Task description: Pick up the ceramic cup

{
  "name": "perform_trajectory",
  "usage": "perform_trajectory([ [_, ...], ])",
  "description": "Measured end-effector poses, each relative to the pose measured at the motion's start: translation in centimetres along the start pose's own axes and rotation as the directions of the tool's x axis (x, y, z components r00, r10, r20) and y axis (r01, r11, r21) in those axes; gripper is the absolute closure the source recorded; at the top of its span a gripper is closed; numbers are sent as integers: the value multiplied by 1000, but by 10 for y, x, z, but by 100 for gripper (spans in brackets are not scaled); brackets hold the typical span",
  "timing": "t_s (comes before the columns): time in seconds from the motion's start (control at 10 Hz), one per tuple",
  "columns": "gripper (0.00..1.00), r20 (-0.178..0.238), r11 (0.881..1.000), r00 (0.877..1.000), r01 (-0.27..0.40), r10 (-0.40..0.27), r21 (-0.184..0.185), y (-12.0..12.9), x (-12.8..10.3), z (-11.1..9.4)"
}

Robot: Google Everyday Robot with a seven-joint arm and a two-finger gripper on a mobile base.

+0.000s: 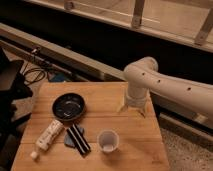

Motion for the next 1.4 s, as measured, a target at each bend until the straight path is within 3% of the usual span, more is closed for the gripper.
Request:
perform_trajectory([
  [0.4,20,-18,1000,1000,13,-12,20,3,26,7],
  [0.7,20,-32,999,999,29,-28,39,12,25,12],
  [1.4,20,-79,996,996,51,-46,68,24,47,26],
])
